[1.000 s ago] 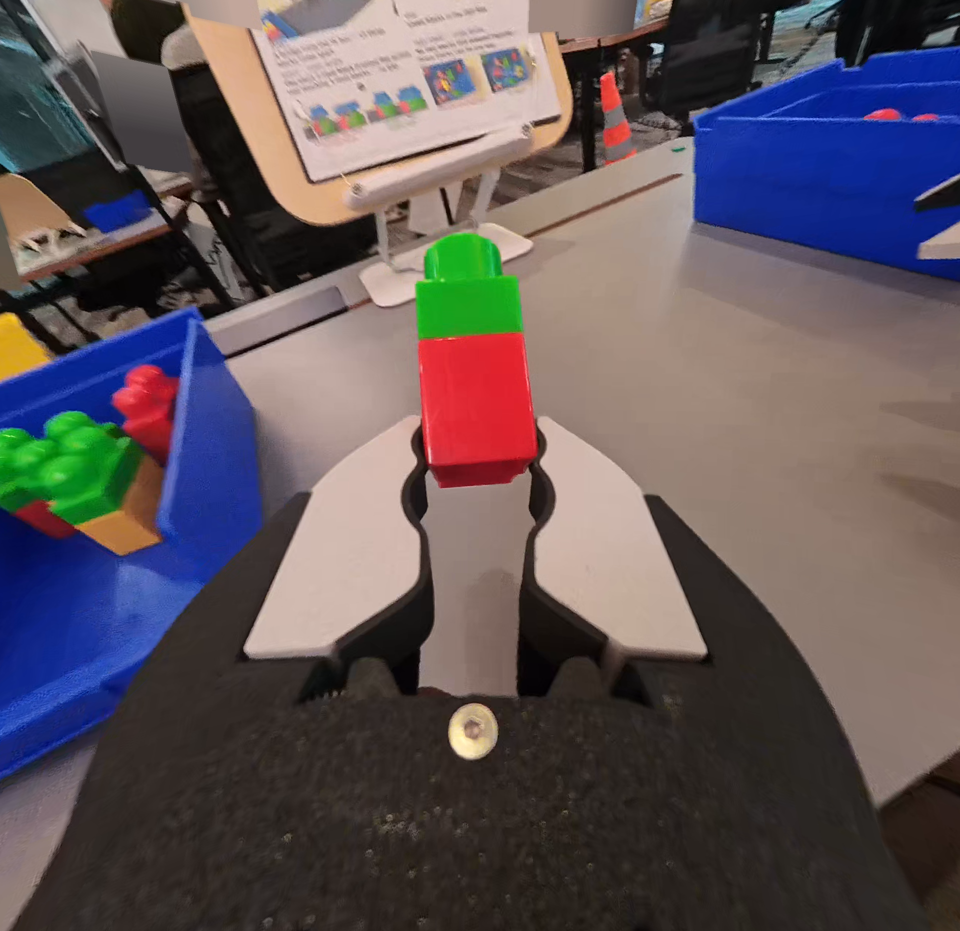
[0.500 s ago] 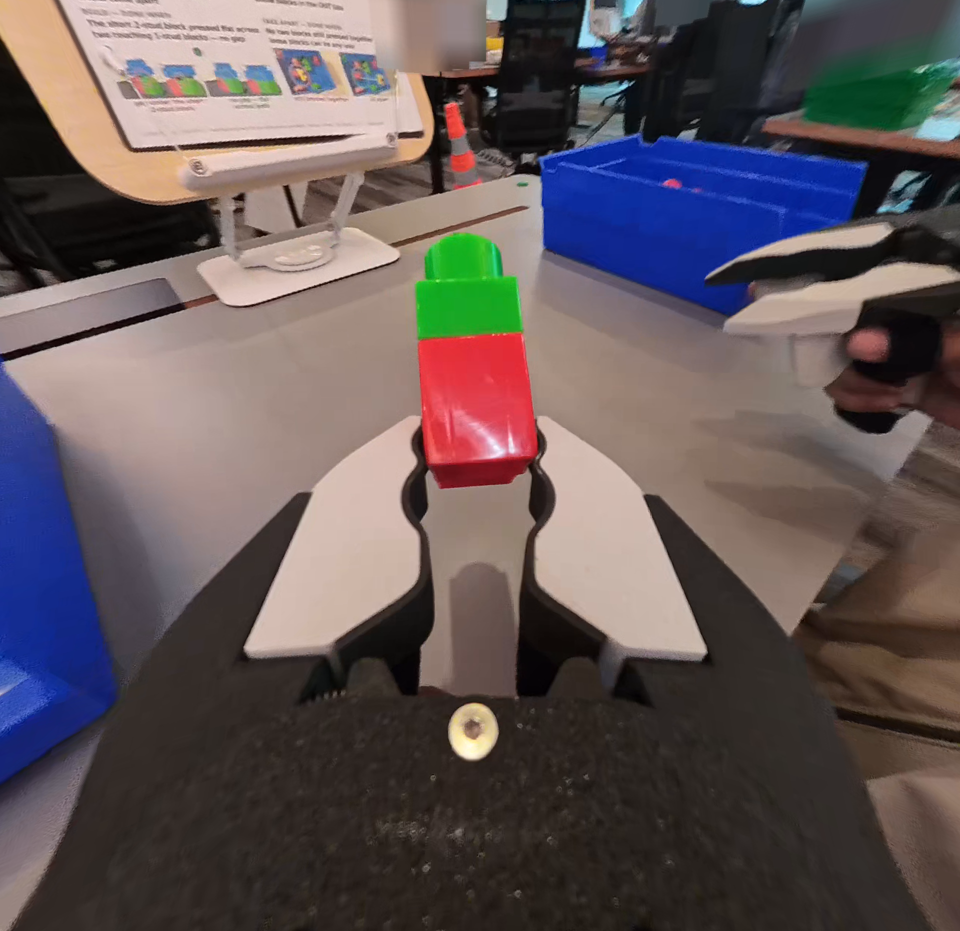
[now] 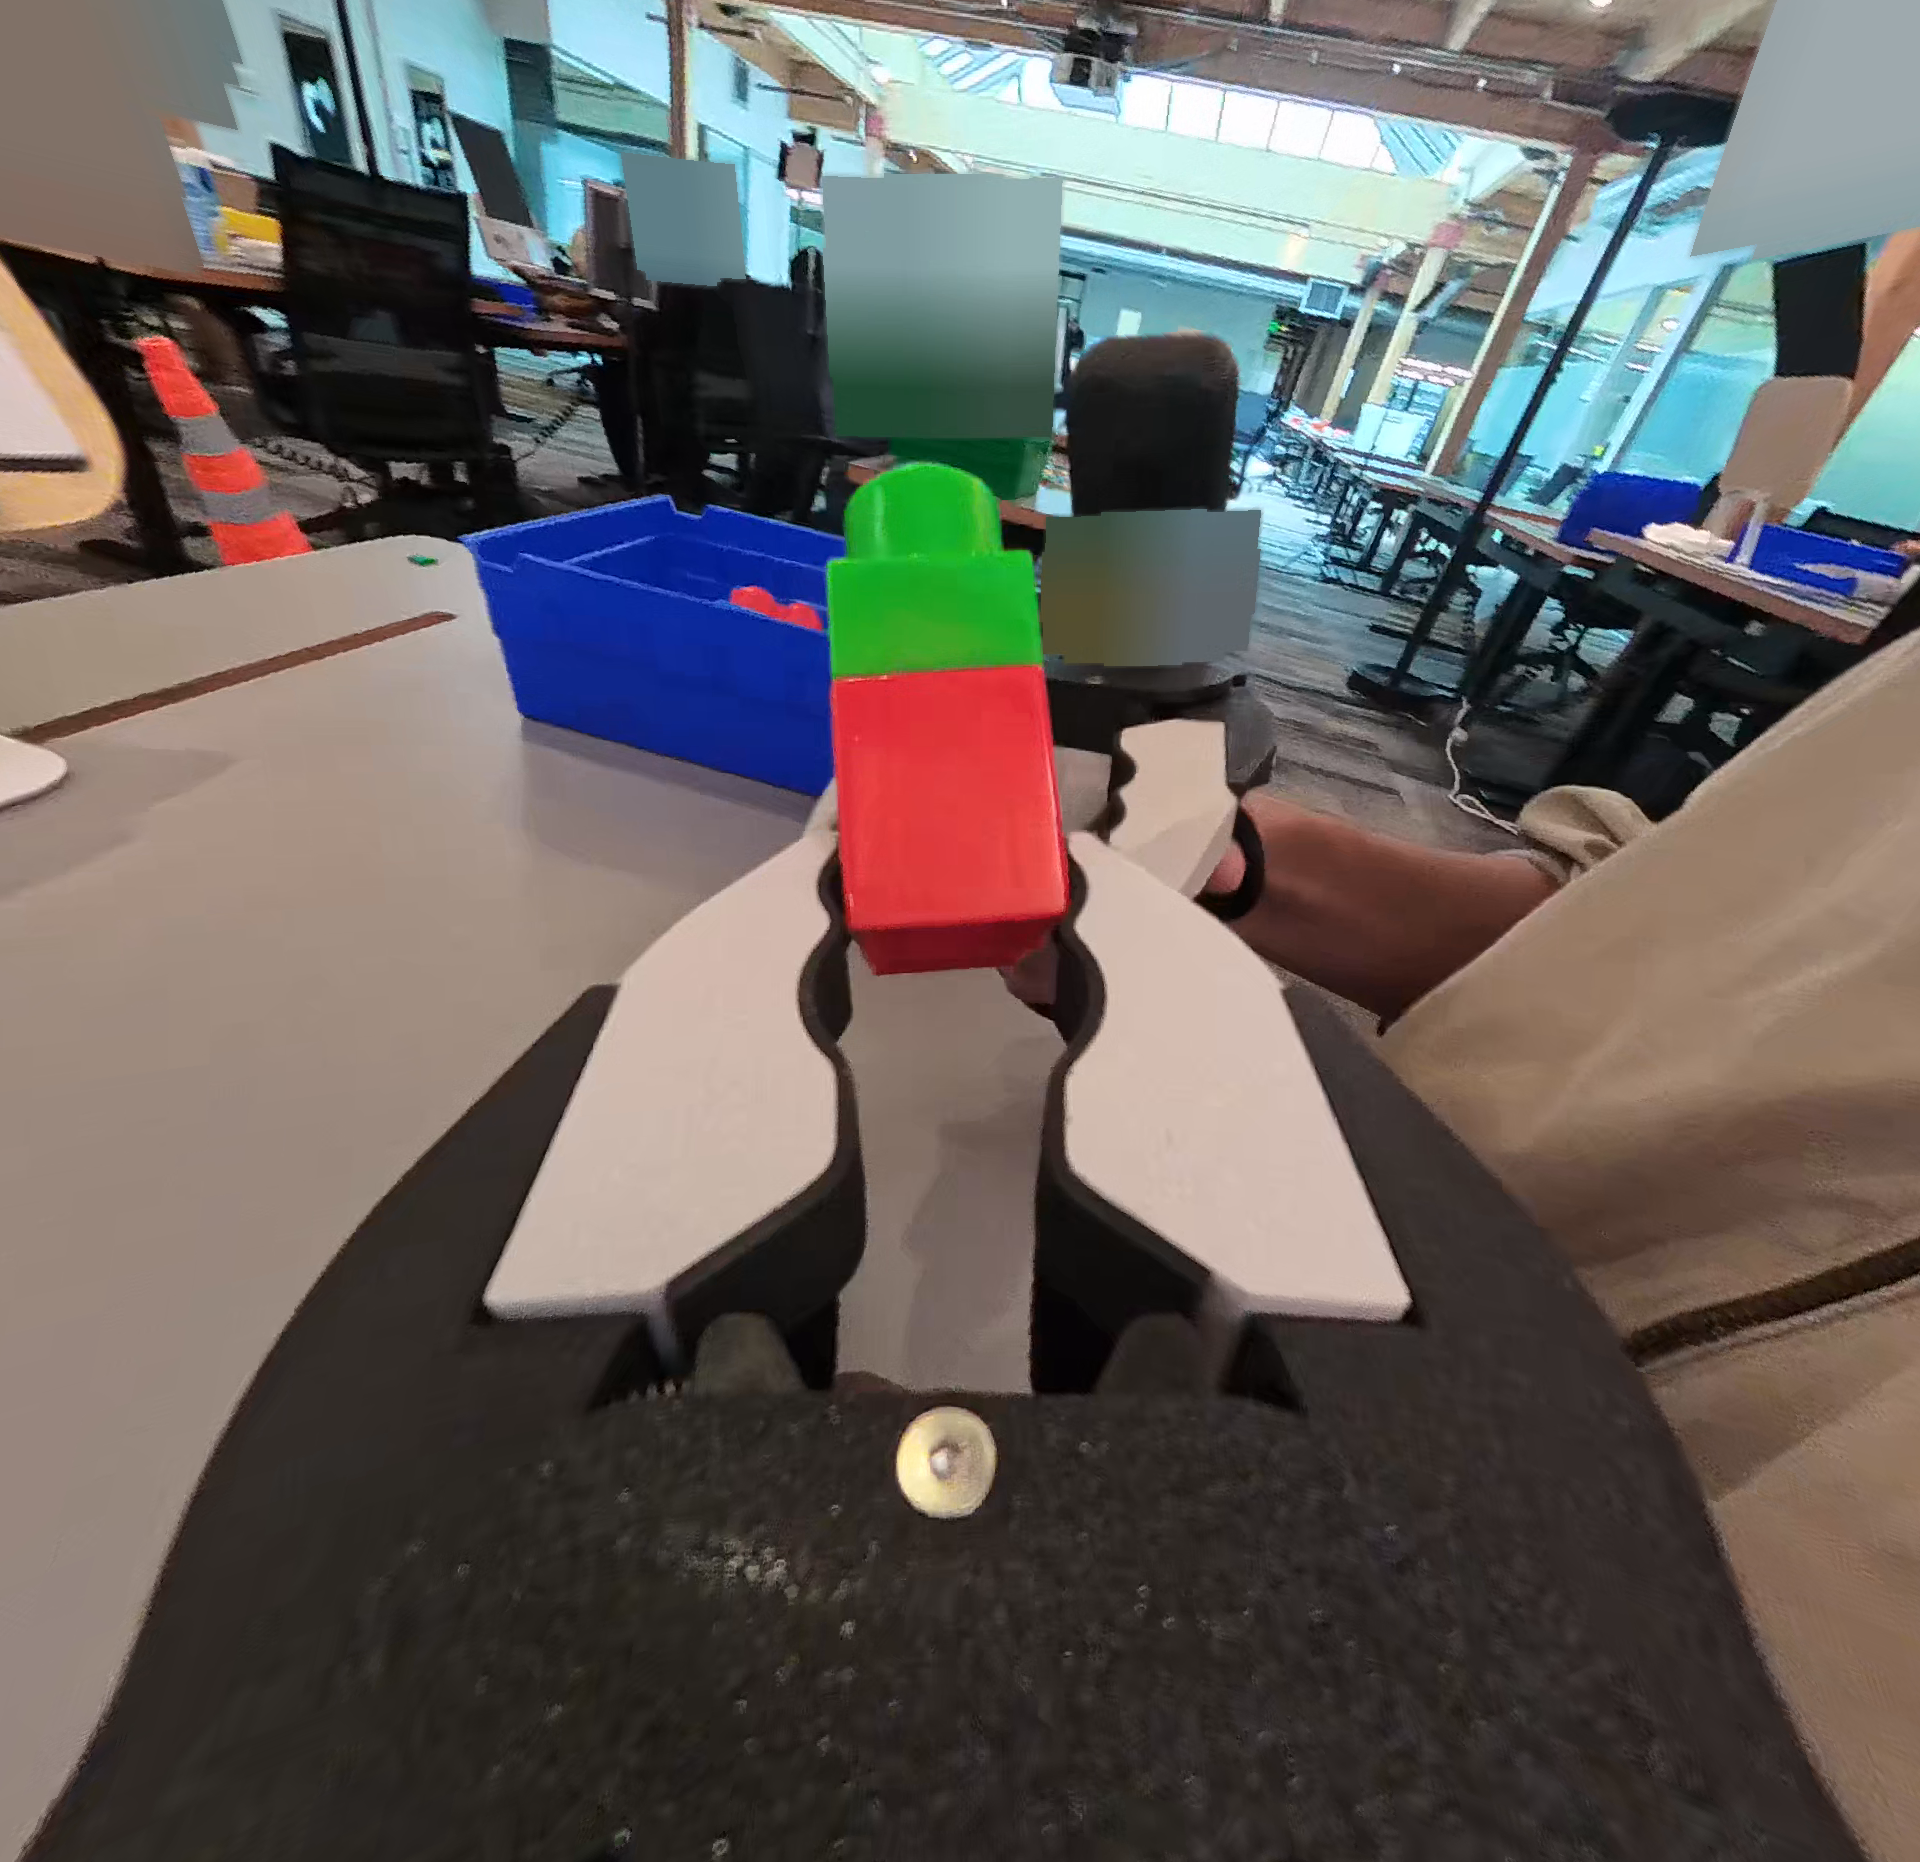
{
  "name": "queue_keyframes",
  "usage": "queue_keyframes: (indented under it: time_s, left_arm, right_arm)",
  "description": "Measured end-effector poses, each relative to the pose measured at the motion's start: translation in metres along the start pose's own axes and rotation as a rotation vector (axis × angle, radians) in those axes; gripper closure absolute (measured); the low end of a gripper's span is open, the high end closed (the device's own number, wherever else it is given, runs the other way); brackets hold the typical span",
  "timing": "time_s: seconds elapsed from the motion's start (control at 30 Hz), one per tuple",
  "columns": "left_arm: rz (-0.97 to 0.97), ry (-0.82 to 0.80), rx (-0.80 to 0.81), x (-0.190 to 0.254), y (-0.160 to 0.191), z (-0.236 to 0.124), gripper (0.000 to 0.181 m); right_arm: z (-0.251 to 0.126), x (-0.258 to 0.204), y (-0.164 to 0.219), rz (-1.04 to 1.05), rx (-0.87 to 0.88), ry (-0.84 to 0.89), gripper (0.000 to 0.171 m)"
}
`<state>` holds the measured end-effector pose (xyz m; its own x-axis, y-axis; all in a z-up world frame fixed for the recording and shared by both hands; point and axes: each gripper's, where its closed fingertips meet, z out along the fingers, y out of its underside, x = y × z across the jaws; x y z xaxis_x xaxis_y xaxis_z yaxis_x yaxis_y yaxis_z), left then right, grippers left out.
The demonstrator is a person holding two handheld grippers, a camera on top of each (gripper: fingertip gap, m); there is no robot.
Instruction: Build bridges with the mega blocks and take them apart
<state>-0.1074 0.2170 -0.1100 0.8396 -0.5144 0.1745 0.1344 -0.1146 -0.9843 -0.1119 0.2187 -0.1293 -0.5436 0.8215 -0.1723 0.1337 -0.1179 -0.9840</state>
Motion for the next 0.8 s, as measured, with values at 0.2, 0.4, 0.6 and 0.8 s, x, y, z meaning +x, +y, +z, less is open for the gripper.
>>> queue_keyframes:
  time_s: [0.2, 0.4, 0.6, 0.8]
  left_arm:
    - [-0.033, 0.061, -0.024, 0.001, 0.005, 0.004, 0.146]
    - [-0.065, 0.056, -0.087, -0.004, 0.020, 0.004, 0.145]
    - [-0.062, 0.059, -0.138, -0.003, 0.030, 0.002, 0.145]
    - [-0.101, 0.092, -0.196, 0.000, 0.039, 0.001, 0.129]
  right_arm:
    - [-0.012, 0.004, 0.003, -0.048, -0.027, -0.008, 0.130]
    - [-0.014, 0.006, 0.008, -0.060, -0.048, 0.002, 0.135]
    - [-0.014, 0.004, 0.014, -0.066, -0.084, -0.024, 0.136]
    - [-0.016, 0.004, 0.021, -0.112, -0.153, -0.027, 0.137]
